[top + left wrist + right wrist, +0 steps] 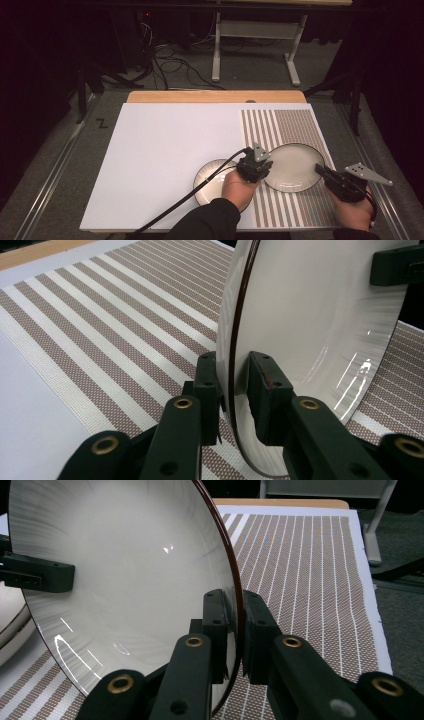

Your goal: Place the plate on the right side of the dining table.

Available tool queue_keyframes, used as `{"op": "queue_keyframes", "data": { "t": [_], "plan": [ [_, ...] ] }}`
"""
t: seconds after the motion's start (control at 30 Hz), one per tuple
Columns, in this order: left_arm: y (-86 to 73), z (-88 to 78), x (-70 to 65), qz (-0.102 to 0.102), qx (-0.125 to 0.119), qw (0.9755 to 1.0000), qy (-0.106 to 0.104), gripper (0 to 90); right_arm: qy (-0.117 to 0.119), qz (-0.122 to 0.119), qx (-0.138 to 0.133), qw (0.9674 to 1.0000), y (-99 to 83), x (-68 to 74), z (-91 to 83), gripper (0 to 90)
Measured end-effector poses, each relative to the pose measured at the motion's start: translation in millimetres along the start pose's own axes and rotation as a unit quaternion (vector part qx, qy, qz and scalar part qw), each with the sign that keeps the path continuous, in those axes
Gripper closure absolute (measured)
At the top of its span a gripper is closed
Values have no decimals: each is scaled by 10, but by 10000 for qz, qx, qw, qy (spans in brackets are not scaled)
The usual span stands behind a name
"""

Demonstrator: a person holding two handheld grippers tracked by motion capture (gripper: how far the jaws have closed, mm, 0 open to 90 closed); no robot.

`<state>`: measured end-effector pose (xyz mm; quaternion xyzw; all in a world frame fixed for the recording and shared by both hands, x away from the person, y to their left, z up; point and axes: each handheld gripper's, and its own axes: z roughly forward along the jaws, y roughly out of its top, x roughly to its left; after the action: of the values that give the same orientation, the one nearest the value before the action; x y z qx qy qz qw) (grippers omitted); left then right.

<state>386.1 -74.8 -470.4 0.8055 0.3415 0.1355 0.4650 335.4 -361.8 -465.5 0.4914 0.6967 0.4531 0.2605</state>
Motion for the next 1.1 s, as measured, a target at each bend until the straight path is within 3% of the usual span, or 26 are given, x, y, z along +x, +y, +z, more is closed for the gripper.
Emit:
{"op": "queue_keyframes", "data": {
  "t": [0.2,0.33,0.4,0.63,0.93,1.1],
  "plan": [
    [8,9,-16,13,-22,10000,40,756,29,74,9,10000,-21,-30,12,844],
    [15,15,-18,12,-55,9998,195,741,18,48,47,10000,-13,-31,25,845],
    [32,8,1,-75,-72,9997,204,692,7,30,60,10000,-9,-27,35,847],
    [44,-33,39,-82,-114,9994,327,577,25,40,78,10000,4,-32,62,852],
    [43,-274,95,58,-443,9985,329,460,-31,6,95,9999,16,-14,74,849],
    [-11,-437,166,-4,-613,9978,239,346,-64,-28,88,9999,23,3,73,849]
  ]
}}
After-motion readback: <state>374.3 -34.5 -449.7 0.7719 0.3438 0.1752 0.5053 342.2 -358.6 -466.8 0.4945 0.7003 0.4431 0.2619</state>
